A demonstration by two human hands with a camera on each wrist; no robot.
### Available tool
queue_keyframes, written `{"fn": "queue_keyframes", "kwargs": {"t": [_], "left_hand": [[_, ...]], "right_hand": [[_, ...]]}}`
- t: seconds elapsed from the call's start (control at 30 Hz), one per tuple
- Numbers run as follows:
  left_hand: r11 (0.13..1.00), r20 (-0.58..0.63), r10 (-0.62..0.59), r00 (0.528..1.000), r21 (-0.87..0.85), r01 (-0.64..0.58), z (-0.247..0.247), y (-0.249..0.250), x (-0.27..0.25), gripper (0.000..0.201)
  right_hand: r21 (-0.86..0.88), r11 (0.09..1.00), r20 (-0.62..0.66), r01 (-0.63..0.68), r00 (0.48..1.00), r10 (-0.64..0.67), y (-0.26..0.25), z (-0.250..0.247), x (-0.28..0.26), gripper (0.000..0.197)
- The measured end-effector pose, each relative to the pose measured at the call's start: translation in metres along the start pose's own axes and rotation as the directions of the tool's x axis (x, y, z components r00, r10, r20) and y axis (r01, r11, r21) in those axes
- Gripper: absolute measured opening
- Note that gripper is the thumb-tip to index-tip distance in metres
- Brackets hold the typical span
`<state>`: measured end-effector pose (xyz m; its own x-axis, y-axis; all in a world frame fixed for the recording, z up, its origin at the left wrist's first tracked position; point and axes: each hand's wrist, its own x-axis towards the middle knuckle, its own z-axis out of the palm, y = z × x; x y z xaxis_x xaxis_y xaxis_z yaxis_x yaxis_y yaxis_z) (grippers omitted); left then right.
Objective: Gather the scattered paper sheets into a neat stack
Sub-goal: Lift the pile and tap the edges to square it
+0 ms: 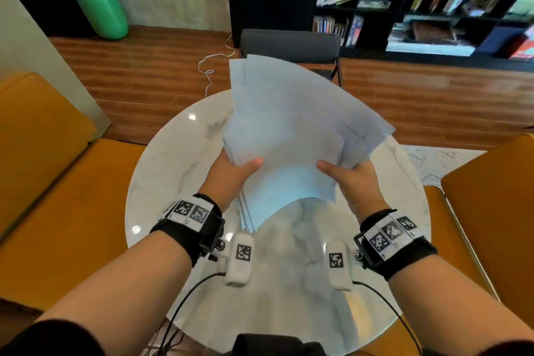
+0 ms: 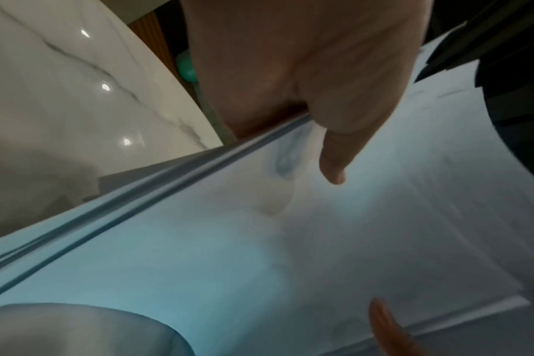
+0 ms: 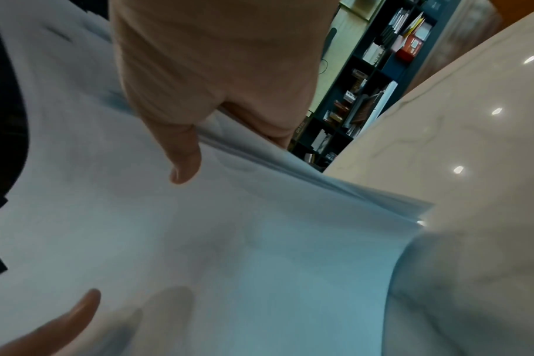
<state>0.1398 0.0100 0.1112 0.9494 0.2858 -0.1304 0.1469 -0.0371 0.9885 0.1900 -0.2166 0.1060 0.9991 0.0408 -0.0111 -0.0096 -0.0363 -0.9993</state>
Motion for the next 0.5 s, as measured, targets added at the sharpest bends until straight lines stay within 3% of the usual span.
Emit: {"fn": "queue_keyframes", "kwargs": {"t": [0.1, 0.27, 0.4, 0.5], "left_hand": [[0.999, -0.017, -0.035, 0.999, -0.006, 0.035, 0.002, -0.004, 0.008, 0.039], [0.995, -0.040, -0.040, 0.998, -0.088, 0.036, -0.007, 0.008, 0.016, 0.025], [0.985, 0.075, 0.053, 0.996, -0.170, -0.040, -0.032, 0.021, 0.017, 0.032], [0.992, 0.228, 0.044, 0.973, -0.122, -0.016, -0.042, 0.015, 0.016, 0.047]], "right_hand": [[-0.064, 0.998, -0.012, -0.018, 1.000, 0.017, 0.006, 0.008, 0.002, 0.025], [0.024, 0.996, -0.141, -0.091, 0.986, 0.094, -0.001, 0.008, 0.015, 0.021], [0.148, 0.989, 0.050, -0.016, 0.999, 0.009, -0.009, -0.009, 0.016, 0.037], [0.164, 0.984, 0.267, -0.074, 0.963, 0.028, -0.007, -0.020, 0.012, 0.057]]}}
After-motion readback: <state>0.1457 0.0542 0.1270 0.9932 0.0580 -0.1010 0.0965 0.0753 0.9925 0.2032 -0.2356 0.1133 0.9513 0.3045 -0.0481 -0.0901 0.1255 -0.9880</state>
